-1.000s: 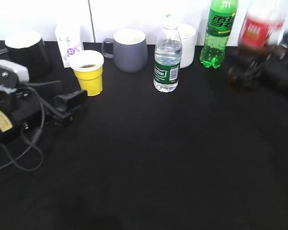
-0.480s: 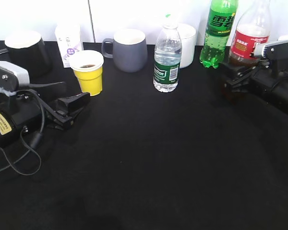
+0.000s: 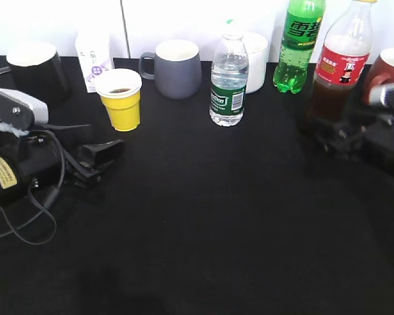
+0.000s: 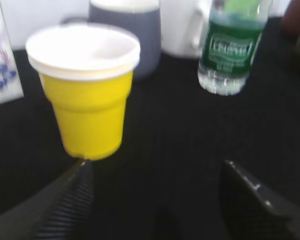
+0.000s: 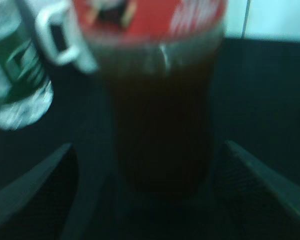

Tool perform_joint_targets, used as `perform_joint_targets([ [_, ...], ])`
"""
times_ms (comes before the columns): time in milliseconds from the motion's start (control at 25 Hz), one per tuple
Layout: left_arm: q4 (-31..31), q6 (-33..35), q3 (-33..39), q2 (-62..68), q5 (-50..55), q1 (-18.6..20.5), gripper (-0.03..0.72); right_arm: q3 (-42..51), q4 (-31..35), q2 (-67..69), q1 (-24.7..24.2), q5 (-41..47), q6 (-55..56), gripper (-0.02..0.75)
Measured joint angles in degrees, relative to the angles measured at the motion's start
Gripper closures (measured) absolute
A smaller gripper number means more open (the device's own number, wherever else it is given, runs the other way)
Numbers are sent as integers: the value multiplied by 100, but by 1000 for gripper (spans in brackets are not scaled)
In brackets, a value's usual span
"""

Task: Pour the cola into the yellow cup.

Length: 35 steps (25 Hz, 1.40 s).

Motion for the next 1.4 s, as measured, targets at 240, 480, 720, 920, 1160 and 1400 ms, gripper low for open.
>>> perform_joint_targets([
  [240, 23, -542, 0, -1349, 2305, 0, 97, 236, 19, -1496, 0, 2161, -6, 89],
  [480, -608, -1019, -1192, -2838, 6648, -981, 101, -782, 334, -2955, 423, 6431, 37, 117],
  [720, -788, -982, -1872, -5191, 9522, -1642, 114, -1164, 721, -5266, 1790, 8229, 37, 142],
  [920, -976, 26, -1885, -7593, 11447, -1651, 130, -1173, 1346, -8224, 1936, 10585, 37, 142],
  [1160, -1821, 667, -1272, -9542, 12436, -1656, 137, -657, 1519, -10625, 1940, 12702, 37, 143],
  [1400, -2039, 979, -544, -10358, 12101, -1663, 154, -469, 1214, -10707, 1940, 12932, 37, 143],
])
